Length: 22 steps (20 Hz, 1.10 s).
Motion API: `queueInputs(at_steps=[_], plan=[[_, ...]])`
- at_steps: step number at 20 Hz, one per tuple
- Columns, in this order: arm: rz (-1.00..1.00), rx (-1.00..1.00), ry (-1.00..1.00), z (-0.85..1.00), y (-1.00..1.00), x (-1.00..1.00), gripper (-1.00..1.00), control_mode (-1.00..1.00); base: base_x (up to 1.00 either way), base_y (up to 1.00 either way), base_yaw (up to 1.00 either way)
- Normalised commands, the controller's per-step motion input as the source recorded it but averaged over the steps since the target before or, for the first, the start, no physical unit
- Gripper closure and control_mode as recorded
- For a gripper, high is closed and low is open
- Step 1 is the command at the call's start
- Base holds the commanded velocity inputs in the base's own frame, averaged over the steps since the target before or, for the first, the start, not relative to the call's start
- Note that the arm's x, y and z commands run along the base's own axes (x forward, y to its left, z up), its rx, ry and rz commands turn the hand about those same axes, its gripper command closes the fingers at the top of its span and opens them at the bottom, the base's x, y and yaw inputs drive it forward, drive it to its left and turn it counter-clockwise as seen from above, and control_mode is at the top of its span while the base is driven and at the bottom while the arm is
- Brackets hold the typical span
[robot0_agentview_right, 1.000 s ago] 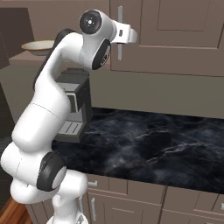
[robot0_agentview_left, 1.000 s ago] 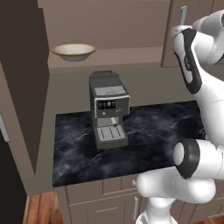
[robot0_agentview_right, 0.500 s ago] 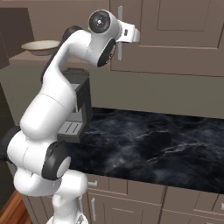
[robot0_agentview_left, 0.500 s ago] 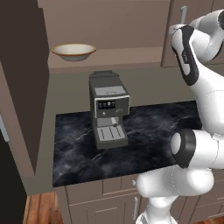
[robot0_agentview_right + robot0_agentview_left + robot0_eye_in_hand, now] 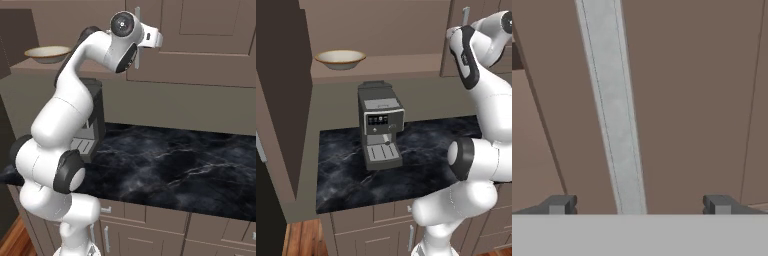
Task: Move the bowls from the cabinet to the plates on the dining table.
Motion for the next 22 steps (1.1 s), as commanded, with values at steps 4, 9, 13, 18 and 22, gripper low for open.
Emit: queueInputs(at_steps=[4,9,13,18,22], plan=[[0.02,0.0,0.0,0.0,-0.03,0.25,1.0,-1.0,0.0,0.0,0.0],[0.01,0.0,-0.01,-0.01,0.0,0.22,1.0,-1.0,0.0,0.0,0.0],[0.01,0.0,0.0,-0.03,0.0,0.23,1.0,-1.0,0.0,0.0,0.0],[0.01,0.02,0.0,-0.08,0.0,0.19,1.0,-1.0,0.0,0.0,0.0],[0.0,0.07,0.01,-0.13,-0.2,-0.23,1.0,-1.0,0.0,0.0,0.0]])
